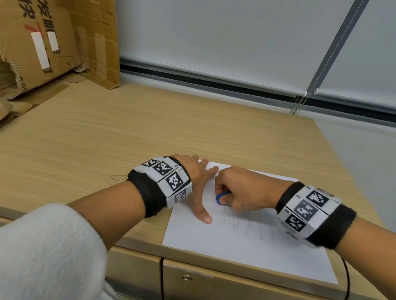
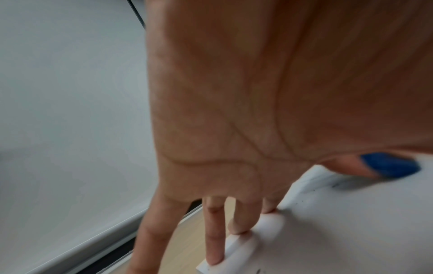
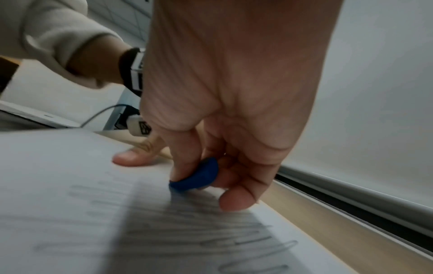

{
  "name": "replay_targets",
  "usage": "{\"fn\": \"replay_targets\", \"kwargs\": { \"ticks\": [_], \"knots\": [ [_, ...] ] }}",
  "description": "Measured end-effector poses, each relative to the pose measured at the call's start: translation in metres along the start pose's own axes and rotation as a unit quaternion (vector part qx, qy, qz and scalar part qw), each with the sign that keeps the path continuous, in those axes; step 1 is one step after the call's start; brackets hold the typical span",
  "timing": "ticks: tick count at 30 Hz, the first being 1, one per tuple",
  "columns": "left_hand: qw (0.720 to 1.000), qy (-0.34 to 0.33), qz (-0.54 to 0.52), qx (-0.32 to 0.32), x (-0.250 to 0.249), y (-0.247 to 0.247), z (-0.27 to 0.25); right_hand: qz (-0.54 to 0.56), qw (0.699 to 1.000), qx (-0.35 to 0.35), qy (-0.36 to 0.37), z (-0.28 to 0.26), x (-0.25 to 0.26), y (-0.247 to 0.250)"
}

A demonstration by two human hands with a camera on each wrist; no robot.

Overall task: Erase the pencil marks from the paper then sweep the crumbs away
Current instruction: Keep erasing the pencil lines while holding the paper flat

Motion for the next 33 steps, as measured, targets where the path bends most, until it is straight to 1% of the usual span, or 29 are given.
{"fn": "replay_targets", "kwargs": {
  "ticks": [2, 3, 6, 7, 9, 11, 12, 14, 15, 19, 23, 27, 28, 31, 33],
  "knots": [
    [1.000, 0.000, -0.007, 0.005, 0.000, 0.000, 0.000, -0.007, 1.000, -0.016, 0.001, 0.000, 0.001, -0.001],
    [1.000, 0.000, -0.006, 0.005, 0.000, 0.000, 0.001, -0.008, 1.000, -0.008, 0.007, -0.003, 0.003, -0.004],
    [1.000, 0.007, 0.004, 0.005, -0.001, -0.001, 0.002, 0.007, 0.998, 0.054, 0.021, -0.010, 0.012, -0.013],
    [1.000, 0.009, 0.005, 0.007, -0.002, 0.000, 0.002, 0.009, 0.998, 0.058, 0.016, -0.010, 0.013, -0.010],
    [1.000, 0.009, 0.007, 0.006, -0.002, 0.000, 0.002, 0.009, 0.999, 0.037, -0.002, -0.007, 0.008, -0.005],
    [1.000, 0.009, 0.006, 0.005, -0.002, 0.000, 0.003, 0.013, 1.000, 0.024, -0.005, -0.008, 0.006, -0.006],
    [1.000, 0.010, 0.005, 0.007, -0.002, 0.000, 0.003, 0.016, 0.999, 0.030, 0.005, -0.010, 0.008, -0.009],
    [1.000, 0.015, 0.009, 0.011, -0.002, 0.000, 0.004, 0.017, 0.998, 0.063, 0.025, -0.014, 0.015, -0.015],
    [1.000, 0.016, 0.013, 0.010, -0.002, 0.000, 0.004, 0.017, 0.997, 0.068, 0.024, -0.015, 0.016, -0.014],
    [1.000, 0.013, 0.017, 0.002, -0.002, -0.001, 0.007, 0.012, 1.000, 0.024, -0.009, -0.011, 0.006, -0.006],
    [1.000, 0.019, 0.014, 0.013, -0.002, -0.001, 0.007, 0.012, 0.998, 0.053, 0.020, -0.017, 0.014, -0.014],
    [1.000, 0.014, 0.012, 0.006, -0.002, -0.002, 0.007, 0.010, 1.000, 0.022, -0.013, -0.012, 0.004, -0.004],
    [1.000, 0.012, 0.009, 0.003, -0.002, -0.002, 0.007, 0.011, 1.000, 0.027, -0.010, -0.013, 0.005, -0.005],
    [1.000, 0.012, 0.011, -0.002, -0.001, -0.002, 0.007, 0.004, 0.997, 0.072, 0.014, -0.018, 0.014, -0.010],
    [1.000, 0.012, 0.016, -0.002, -0.002, -0.003, 0.007, 0.007, 0.998, 0.070, 0.000, -0.012, 0.014, -0.005]
  ]
}}
Point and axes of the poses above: each hand's wrist, its own z-axis towards the middle knuckle, its own y-axis out of the back of the hand, x = y × z, the point moved 3 cm from there along z, towards the middle knuckle, and after that the axes turned 4 degrees about y, right-handed, at the moved point
